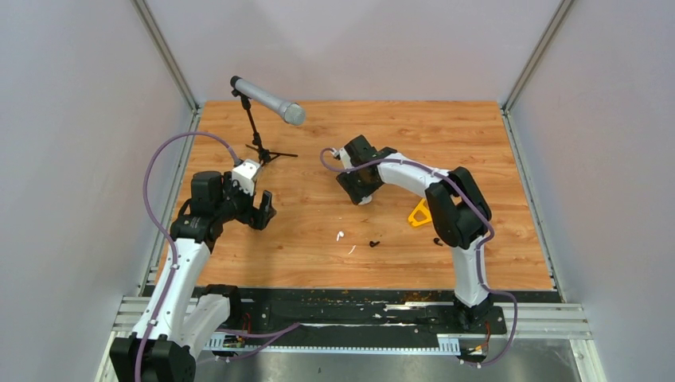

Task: Insert the wireless bluetooth earbuds into the charging case
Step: Pick up the charging case at the center of the board.

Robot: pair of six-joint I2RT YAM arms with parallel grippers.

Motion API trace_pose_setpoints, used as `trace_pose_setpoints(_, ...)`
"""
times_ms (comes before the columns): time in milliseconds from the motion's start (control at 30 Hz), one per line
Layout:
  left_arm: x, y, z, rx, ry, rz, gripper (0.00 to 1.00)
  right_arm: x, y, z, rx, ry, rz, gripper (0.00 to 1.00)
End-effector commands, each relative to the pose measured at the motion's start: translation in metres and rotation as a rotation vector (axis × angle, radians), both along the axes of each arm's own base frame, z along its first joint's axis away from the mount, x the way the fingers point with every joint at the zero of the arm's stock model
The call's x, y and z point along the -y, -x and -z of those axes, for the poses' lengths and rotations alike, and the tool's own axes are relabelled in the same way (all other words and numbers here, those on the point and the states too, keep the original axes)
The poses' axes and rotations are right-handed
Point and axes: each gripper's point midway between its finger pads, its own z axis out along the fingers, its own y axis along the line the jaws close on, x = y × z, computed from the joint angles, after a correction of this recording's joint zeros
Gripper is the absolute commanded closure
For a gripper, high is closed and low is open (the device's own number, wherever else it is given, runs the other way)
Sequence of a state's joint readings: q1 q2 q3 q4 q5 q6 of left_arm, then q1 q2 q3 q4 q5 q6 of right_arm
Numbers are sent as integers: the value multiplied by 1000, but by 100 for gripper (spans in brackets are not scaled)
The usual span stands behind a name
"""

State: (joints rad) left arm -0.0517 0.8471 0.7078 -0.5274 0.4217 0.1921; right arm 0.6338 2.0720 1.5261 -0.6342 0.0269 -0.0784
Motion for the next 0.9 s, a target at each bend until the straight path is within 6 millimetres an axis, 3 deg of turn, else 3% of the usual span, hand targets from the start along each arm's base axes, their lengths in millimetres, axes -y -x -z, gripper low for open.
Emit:
trace_pose_setpoints(0,3,-4,-9,42,9,24,0,-25,29,-24,-20,-97,-404,58)
trace_pose_setpoints(100,3,-5,-7,40,6,34,0,-29,62,-30,-15,-124,-746,54)
trace_pose_setpoints(200,6,-5,-6,38,16,45,0,-12,90,-25,61,-60,-1194,49)
trace_pose_setpoints(233,6,-5,-6,37,20,45,0,-5,87,-21,129,7,-1333,49)
trace_pose_setpoints(333,8,-5,-7,33,33,48,0,12,81,-2,183,145,-1520,48)
trace_pose_setpoints(500,9,-4,-10,31,39,48,0,17,78,6,218,204,-1730,48)
trace_pose_setpoints(567,8,-6,-9,29,43,32,0,13,78,4,237,195,-1749,43)
trace_pose_setpoints(667,8,-6,-11,30,51,25,0,9,74,-9,212,159,-1666,27)
trace_pose_setpoints(767,9,-5,-14,28,52,29,0,6,75,-38,129,48,-1434,17)
trace_pose_setpoints(867,9,-5,-13,25,51,30,0,4,80,-68,10,-98,-1153,17)
